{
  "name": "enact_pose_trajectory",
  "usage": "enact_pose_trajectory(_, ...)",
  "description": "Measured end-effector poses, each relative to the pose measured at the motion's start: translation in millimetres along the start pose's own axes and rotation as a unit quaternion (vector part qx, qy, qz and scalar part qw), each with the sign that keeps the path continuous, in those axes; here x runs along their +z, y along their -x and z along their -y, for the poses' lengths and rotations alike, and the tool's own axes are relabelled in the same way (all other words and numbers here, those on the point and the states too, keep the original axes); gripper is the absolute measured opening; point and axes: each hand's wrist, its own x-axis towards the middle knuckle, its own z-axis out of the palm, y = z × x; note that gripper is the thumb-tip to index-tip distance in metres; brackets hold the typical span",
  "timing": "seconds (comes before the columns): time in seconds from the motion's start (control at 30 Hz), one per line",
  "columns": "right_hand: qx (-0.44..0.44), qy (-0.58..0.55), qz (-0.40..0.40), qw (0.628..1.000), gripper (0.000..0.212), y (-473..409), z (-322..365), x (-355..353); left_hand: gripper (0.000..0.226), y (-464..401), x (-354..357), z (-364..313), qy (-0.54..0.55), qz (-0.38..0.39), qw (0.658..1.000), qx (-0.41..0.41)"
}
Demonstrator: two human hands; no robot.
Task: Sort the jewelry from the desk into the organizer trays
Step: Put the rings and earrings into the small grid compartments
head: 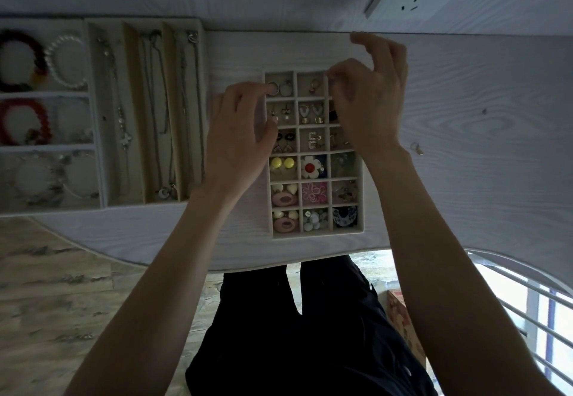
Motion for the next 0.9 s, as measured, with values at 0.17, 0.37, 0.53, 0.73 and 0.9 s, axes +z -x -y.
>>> enact_pose_trajectory(0.17,-0.018,0.013,0.081,0.996,0.026,4.0,1.8,-3.1,0.036,-0.6,1.5,0.2,0.008,-0.001,1.0,-0.003)
enact_pose_trajectory(0.37,-0.015,0.023,0.138,0.99,0.028,6.5,5.1,2.6,0.036,-0.4,1.4,1.0,0.015,-0.003,1.0,-0.006)
enact_pose_trajectory(0.53,-0.027,0.023,0.12,0.992,0.026,5.0,1.6,0.8,0.037,1.6,2.1,2.5,0.018,-0.004,1.0,-0.002)
enact_pose_trajectory(0.73,-0.045,0.02,0.128,0.991,0.026,5.2,-0.6,1.4,0.037,0.8,2.4,4.0,0.018,-0.003,1.0,0.002)
enact_pose_trajectory(0.9,-0.041,0.003,0.15,0.988,0.028,5.5,-2.4,2.6,0.035,-0.3,1.8,3.9,0.018,-0.003,1.0,0.006)
